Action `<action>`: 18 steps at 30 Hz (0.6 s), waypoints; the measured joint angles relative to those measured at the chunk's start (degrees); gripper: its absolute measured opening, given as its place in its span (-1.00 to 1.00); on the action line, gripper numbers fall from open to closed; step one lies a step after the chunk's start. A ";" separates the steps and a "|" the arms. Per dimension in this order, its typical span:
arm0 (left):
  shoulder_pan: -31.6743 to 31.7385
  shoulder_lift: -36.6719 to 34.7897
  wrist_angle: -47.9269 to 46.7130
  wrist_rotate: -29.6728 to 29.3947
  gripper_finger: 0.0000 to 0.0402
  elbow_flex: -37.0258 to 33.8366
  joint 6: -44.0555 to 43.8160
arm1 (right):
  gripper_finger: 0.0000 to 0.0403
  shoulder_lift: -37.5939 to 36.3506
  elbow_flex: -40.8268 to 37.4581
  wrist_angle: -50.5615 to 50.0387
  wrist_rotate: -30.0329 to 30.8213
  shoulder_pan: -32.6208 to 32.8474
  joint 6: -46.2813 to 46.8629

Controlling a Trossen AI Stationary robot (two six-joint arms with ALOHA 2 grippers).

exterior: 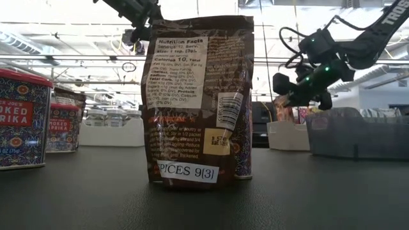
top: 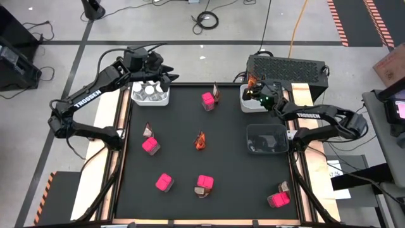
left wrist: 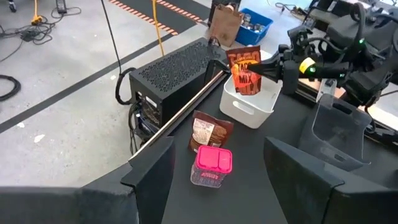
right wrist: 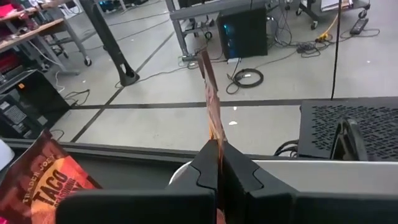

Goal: Sort spices by type
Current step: Put the orange seasoning bag into the right white bin

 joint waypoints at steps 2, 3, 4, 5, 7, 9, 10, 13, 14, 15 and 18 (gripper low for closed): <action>-0.02 0.00 -0.79 0.00 0.23 0.00 0.64 | -1.00 0.89 0.00 0.29 0.04 0.33 0.77; -0.07 0.00 -1.06 0.00 0.23 0.00 0.85 | -1.00 1.30 0.00 0.22 0.02 0.50 0.79; -0.10 0.00 -1.28 0.00 0.23 0.00 0.90 | -1.00 1.75 0.00 0.18 0.02 0.69 0.78; -0.11 0.00 -1.47 0.00 0.23 0.00 0.91 | -1.00 2.09 0.00 0.26 0.00 0.85 0.80; -0.12 0.00 -1.72 0.00 0.23 0.00 1.19 | -1.00 2.73 0.00 0.76 0.00 1.04 1.12; -0.13 0.00 -1.70 0.00 0.23 0.00 1.40 | -1.00 3.30 0.00 0.49 -0.04 1.04 2.21; -0.13 0.00 -1.70 0.00 0.23 0.00 1.42 | -1.00 3.68 0.00 0.47 -0.02 1.02 2.76; -0.13 0.00 -1.55 0.00 0.23 0.00 2.38 | -1.00 4.61 0.00 0.29 -0.02 1.02 4.08; -0.13 0.00 -1.55 0.00 0.23 0.00 2.53 | -1.00 4.78 0.00 0.23 -0.03 1.02 4.21; -0.13 0.00 -1.54 0.00 0.23 0.00 2.60 | -0.99 4.97 0.00 0.23 -0.03 1.02 4.22; -0.13 0.00 -1.51 0.00 0.23 0.00 2.93 | -0.92 5.16 0.00 0.23 -0.27 1.02 4.22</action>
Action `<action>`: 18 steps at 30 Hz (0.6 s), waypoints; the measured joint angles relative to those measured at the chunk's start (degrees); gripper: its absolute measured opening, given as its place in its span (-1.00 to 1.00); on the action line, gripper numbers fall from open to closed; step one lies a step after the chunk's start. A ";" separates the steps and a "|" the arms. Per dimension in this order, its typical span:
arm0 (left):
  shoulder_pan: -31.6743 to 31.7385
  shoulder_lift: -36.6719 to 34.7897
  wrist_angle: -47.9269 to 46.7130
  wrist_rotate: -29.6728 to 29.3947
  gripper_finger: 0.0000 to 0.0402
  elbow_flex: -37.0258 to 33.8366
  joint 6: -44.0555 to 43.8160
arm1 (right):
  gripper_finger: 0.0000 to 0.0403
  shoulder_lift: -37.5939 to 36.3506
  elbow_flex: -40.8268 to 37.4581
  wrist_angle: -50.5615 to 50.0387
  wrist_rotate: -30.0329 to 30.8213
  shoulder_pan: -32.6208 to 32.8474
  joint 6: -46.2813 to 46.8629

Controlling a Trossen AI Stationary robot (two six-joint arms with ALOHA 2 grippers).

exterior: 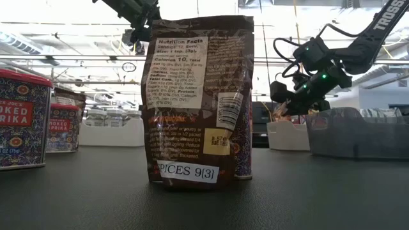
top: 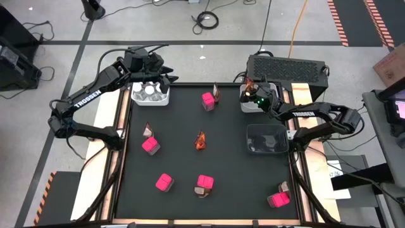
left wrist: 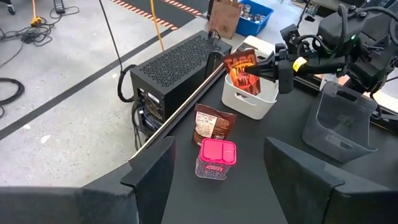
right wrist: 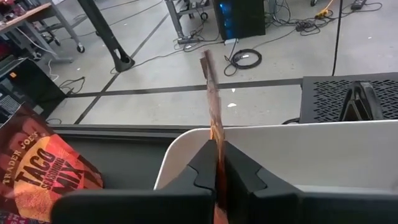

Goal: Sort spices by type
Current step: Put the orange seasoning bag into the right white bin

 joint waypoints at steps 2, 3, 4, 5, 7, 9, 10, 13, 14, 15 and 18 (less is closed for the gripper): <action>0.00 0.00 0.00 0.00 0.23 0.00 -0.02 | -0.84 0.00 0.00 0.25 -0.31 0.00 -0.02; 0.00 0.00 0.00 0.00 0.23 0.00 -0.01 | -0.80 0.00 0.00 0.41 -0.58 0.00 -0.04; 0.00 0.00 0.01 0.00 0.23 0.00 0.00 | -0.75 0.00 0.00 0.70 -1.20 0.00 -0.26; 0.00 0.00 0.00 0.00 0.23 0.00 0.00 | -0.69 0.00 0.00 0.90 -1.50 0.00 -0.53; 0.00 0.00 0.00 0.00 0.23 0.00 -0.02 | -0.58 0.00 0.00 0.81 -1.91 0.00 -0.67; 0.00 0.00 -0.01 0.00 0.23 0.00 -0.02 | -0.47 -0.05 0.00 0.95 -3.68 -0.02 -0.29; 0.00 0.00 -0.06 0.00 0.23 0.00 -0.05 | -0.42 -0.25 0.00 1.09 -5.01 -0.04 0.07; 0.00 0.00 -0.28 0.00 0.23 0.00 -0.15 | -0.29 -1.50 0.00 1.66 -9.06 -0.02 0.45; 0.00 0.00 -0.26 0.00 0.23 0.00 -0.13 | -0.25 -1.95 0.00 1.67 -10.10 -0.02 0.20; 0.00 0.00 -0.26 0.00 0.23 0.00 -0.13 | -0.23 -2.48 0.01 1.65 -11.04 -0.02 -0.44; 0.00 0.00 -0.35 0.03 0.23 0.01 -0.17 | -0.18 -4.97 0.00 1.68 -12.27 0.00 -2.73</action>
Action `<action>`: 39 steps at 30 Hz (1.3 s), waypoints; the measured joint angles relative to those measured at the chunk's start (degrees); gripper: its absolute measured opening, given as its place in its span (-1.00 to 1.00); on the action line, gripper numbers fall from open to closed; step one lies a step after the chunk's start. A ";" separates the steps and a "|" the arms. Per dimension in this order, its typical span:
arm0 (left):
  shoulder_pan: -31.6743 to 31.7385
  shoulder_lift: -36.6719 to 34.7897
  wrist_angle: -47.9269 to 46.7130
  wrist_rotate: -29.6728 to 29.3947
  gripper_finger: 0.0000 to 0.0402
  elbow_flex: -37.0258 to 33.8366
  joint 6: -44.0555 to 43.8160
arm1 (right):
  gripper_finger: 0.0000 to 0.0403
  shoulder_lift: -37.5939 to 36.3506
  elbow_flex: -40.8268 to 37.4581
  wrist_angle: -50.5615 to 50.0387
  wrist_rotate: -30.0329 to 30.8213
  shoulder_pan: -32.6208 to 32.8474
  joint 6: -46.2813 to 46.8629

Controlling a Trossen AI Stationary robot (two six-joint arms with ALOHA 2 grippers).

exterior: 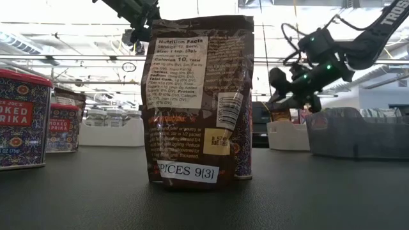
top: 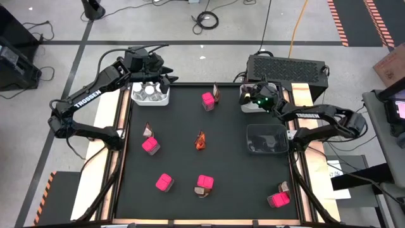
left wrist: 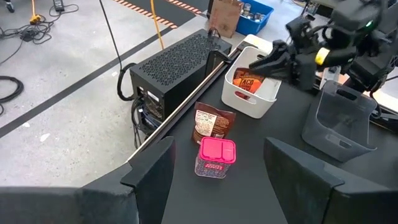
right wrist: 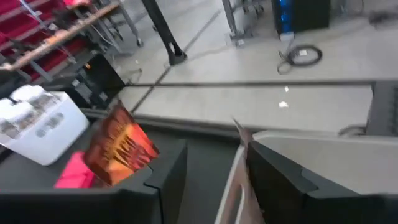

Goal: Sort spices by type
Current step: Put the orange seasoning bag into the right white bin

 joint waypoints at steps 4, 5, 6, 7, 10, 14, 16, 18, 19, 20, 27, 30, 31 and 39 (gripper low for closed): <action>-0.20 0.00 -0.18 0.01 0.23 0.01 -0.01 | -0.18 -4.73 0.01 0.01 0.27 0.00 -2.68; -0.20 0.00 -0.16 0.01 0.23 0.01 0.02 | -0.18 -5.92 0.02 0.02 0.37 0.00 -3.31; -0.20 0.00 -0.15 0.01 0.23 0.01 0.04 | -0.19 -7.15 0.02 0.00 0.39 0.00 -3.86; -0.20 0.00 -0.15 0.02 0.23 0.01 0.04 | -0.20 -8.26 0.02 -0.02 0.39 0.00 -4.41; -0.17 0.15 -0.20 0.03 0.23 0.01 0.03 | -0.22 -10.93 0.07 -0.02 0.02 0.00 -5.53; -0.17 0.20 -0.79 0.06 0.23 0.01 -0.30 | -0.24 -12.14 0.55 -1.21 -4.07 0.17 -4.98; -0.17 0.20 -0.79 0.17 0.23 0.01 -0.31 | -0.25 -12.10 2.13 -3.90 -6.25 0.69 -4.92; -0.17 0.20 -0.75 0.30 0.23 0.01 -0.31 | -0.26 -11.97 4.79 -7.28 -7.98 1.67 -6.51; -0.17 0.20 -0.58 0.30 0.23 0.01 -0.33 | -0.27 -11.74 6.46 -9.01 -8.70 2.29 -7.72; -0.17 0.20 -0.26 0.30 0.23 0.01 -0.32 | -0.27 -11.46 8.33 -11.32 -8.90 3.02 -9.06; -0.17 0.20 0.00 0.30 0.23 0.01 0.43 | -0.27 -7.64 24.63 -29.47 -10.60 6.29 -21.98; -0.17 0.20 0.00 0.29 0.23 0.01 1.51 | -0.27 -4.38 31.53 -35.70 -14.99 6.38 -26.84; -0.17 0.21 0.03 0.29 0.23 0.01 1.51 | -0.27 -3.14 33.68 -37.28 -16.21 6.38 -28.51; -0.35 2.13 -1.20 1.17 0.23 0.03 1.21 | -0.27 7.49 47.24 -47.24 -22.19 6.38 -45.42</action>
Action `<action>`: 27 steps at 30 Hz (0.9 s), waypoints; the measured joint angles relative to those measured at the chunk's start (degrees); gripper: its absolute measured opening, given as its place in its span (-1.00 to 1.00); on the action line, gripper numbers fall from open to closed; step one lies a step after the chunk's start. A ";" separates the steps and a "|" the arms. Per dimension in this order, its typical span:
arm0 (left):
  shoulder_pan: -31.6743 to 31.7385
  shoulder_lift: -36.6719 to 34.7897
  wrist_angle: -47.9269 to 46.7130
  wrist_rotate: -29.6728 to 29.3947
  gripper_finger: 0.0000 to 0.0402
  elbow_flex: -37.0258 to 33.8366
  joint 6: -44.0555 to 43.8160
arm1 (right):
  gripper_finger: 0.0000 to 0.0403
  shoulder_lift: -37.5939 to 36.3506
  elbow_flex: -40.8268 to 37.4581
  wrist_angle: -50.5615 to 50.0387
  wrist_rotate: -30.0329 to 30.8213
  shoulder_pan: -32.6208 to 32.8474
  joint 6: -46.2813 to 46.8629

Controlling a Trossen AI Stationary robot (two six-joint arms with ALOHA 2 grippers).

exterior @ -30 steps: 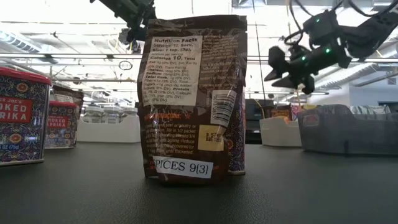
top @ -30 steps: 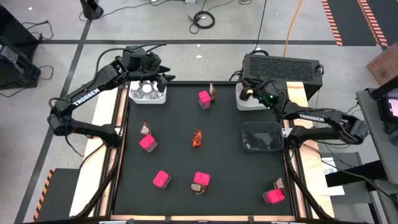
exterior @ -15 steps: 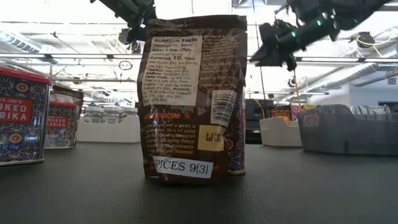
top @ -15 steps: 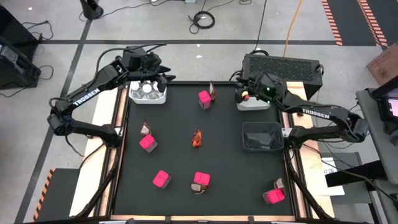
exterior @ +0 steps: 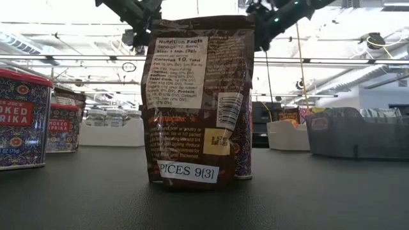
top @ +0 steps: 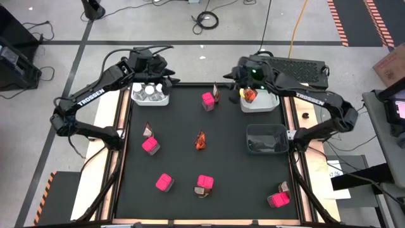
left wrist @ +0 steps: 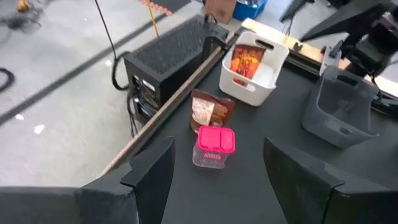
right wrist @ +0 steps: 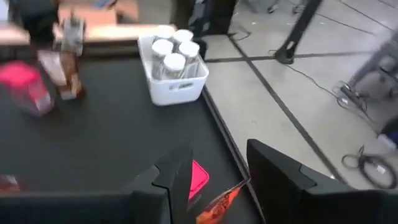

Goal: Sort spices by type
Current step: Put the orange seasoning bag into the right white bin

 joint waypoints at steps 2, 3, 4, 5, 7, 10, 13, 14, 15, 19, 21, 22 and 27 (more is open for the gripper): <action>-0.33 0.40 -1.06 0.37 0.23 0.00 -0.03 | -0.27 2.30 2.07 -0.87 -0.09 0.00 -4.95; -0.59 0.47 -1.80 0.37 0.23 0.00 -0.02 | -0.27 3.47 3.15 -1.70 -0.17 0.00 -7.87; -0.74 0.46 -2.42 0.40 0.23 0.00 0.04 | -0.27 4.46 4.29 -2.42 -0.17 0.00 -11.37; -0.91 0.44 -2.76 0.48 0.23 0.00 0.11 | -0.27 5.40 5.30 -3.05 -0.16 0.00 -15.44; -1.26 0.42 -3.62 0.58 0.23 0.00 0.09 | -0.27 6.89 6.86 -4.41 -0.10 0.00 -25.09; -1.45 0.42 -4.22 0.59 0.23 0.00 0.09 | -0.26 8.44 8.23 -4.66 1.01 0.00 -42.29; -1.53 0.38 -5.80 0.57 0.23 0.00 0.04 | -0.26 9.50 8.25 -4.37 4.79 0.08 -61.95; -1.63 0.38 -6.11 0.57 0.23 0.00 0.04 | -0.26 10.07 8.25 -4.71 6.44 0.11 -67.06; -1.81 0.38 -6.59 0.57 0.23 0.00 0.04 | -0.26 10.65 8.25 -4.90 7.98 0.09 -71.33; -2.42 0.38 -6.93 0.57 0.23 0.00 0.36 | -0.26 13.93 8.25 -5.25 11.09 -0.02 -83.08; -2.49 0.38 -6.78 0.57 0.23 0.00 0.44 | -0.26 16.10 8.25 -5.57 11.23 -0.23 -88.38; -2.49 0.38 -6.78 0.57 0.23 0.00 0.58 | -0.26 17.23 8.24 -5.54 11.63 -0.44 -90.25; -2.54 0.38 -6.78 0.57 0.23 0.00 1.44 | -0.26 21.80 8.23 -5.50 12.11 -1.05 -96.50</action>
